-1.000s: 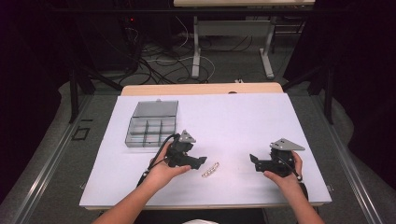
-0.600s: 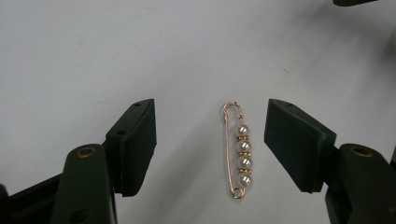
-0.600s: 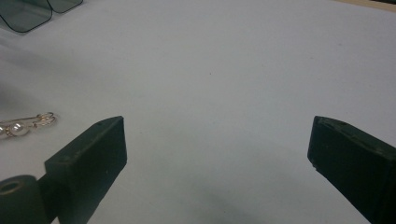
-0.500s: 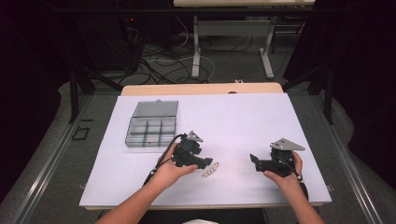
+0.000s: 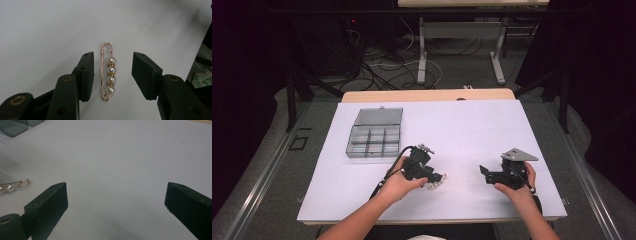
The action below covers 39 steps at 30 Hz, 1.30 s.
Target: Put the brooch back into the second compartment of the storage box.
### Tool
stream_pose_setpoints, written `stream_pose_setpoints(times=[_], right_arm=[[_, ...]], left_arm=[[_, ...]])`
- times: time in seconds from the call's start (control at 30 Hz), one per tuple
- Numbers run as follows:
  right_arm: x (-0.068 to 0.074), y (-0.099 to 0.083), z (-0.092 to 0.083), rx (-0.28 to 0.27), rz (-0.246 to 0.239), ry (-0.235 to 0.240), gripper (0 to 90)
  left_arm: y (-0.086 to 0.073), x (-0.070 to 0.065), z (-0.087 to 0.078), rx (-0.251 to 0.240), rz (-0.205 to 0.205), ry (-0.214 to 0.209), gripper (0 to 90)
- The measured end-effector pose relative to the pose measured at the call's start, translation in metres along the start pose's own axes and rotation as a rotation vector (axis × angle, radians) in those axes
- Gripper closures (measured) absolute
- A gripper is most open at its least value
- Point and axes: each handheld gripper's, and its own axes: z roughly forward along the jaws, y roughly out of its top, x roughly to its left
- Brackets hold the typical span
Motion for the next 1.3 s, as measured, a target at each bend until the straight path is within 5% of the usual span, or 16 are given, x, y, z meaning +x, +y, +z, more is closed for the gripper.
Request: stream_pose_setpoints(times=[0.43,1.3], right_arm=[[0.001,0.000,0.000,0.004,0.006,0.006,4.5],[0.000,-0.001,0.001,0.009,0.000,0.006,5.2]], left_arm=[[0.002,-0.003,0.012,0.043,-0.057,0.009,65.3],[0.002,-0.002,0.032,0.092,-0.043,-0.004,74.8]])
